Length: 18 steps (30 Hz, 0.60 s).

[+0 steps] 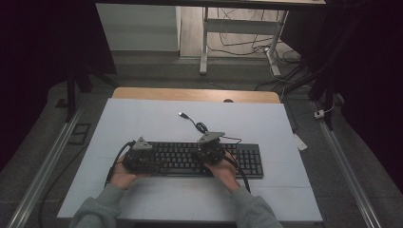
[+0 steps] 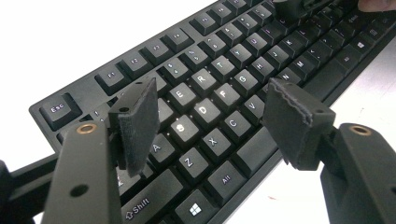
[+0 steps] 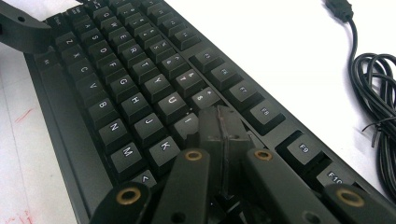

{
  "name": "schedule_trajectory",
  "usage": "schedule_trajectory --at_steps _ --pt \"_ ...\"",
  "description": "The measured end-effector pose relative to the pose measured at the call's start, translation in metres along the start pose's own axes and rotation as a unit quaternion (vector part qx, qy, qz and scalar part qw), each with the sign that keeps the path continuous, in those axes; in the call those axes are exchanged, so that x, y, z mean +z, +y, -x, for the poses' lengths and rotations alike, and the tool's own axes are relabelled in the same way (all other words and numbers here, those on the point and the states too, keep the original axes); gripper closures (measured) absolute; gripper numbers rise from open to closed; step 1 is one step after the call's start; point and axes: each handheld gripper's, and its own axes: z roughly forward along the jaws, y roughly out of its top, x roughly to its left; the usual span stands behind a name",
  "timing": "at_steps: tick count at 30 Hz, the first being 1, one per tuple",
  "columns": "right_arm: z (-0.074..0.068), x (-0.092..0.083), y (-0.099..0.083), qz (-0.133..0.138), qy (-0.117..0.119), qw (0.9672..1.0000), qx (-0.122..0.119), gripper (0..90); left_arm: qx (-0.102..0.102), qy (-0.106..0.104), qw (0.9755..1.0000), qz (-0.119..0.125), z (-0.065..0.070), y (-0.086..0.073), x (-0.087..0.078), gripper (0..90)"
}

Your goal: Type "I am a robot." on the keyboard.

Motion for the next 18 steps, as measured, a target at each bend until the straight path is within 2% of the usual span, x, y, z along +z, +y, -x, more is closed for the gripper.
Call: schedule_trajectory --at_steps 8,18 --pt "-0.002 0.001 -0.001 -0.005 -0.001 1.0 -0.004 89.7 -0.002 0.001 1.0 0.0 -0.001 0.0 -0.001 35.7" --pt "0.001 -0.017 0.0 0.034 0.0 0.9994 0.001 89.5 -0.004 0.004 1.0 0.003 -0.002 -0.001 -0.002 35.7"
